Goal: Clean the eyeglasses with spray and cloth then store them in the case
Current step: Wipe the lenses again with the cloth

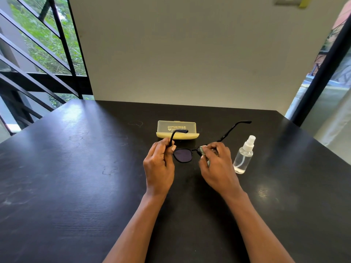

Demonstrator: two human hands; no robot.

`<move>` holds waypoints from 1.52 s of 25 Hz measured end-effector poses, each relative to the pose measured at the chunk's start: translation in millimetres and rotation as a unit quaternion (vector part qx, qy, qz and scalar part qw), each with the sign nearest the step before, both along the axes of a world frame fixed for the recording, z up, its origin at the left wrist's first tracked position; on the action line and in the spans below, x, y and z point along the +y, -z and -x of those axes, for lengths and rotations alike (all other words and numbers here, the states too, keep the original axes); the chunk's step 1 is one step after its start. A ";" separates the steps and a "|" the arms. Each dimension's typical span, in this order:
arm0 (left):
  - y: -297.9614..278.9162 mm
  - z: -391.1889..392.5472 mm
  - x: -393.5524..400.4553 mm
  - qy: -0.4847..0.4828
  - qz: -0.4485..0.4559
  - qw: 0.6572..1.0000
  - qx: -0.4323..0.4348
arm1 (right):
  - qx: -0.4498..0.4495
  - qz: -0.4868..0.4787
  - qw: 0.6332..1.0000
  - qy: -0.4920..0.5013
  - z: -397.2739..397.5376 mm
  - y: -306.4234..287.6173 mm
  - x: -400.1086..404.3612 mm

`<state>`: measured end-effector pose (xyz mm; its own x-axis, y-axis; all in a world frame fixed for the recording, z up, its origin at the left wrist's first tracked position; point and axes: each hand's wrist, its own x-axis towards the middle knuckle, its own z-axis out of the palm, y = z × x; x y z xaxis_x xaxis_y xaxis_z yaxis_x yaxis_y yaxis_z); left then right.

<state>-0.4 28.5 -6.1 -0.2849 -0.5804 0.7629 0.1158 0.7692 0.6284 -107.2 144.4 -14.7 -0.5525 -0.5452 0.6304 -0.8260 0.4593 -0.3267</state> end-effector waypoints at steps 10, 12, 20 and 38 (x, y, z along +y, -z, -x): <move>-0.3 -0.5 -0.8 -0.007 -0.003 1.000 0.002 | 0.068 0.015 0.996 0.051 -1.4 0.3 3.0; 0.0 -0.7 -0.5 -0.006 0.002 1.000 0.003 | 0.085 0.001 0.993 0.076 -0.4 1.7 3.7; 1.3 -1.1 -1.8 -0.011 0.002 1.000 0.010 | 0.095 0.029 0.994 0.043 2.5 4.1 5.1; 1.4 -3.3 -4.8 0.000 0.010 1.000 0.004 | 0.020 0.016 0.999 0.022 14.4 5.4 4.8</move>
<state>2.9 23.7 -7.5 -0.2786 -0.5641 0.7773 0.1216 0.7821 0.6112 -121.6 149.2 -20.1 -0.5494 -0.5003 0.6692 -0.8181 0.4851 -0.3089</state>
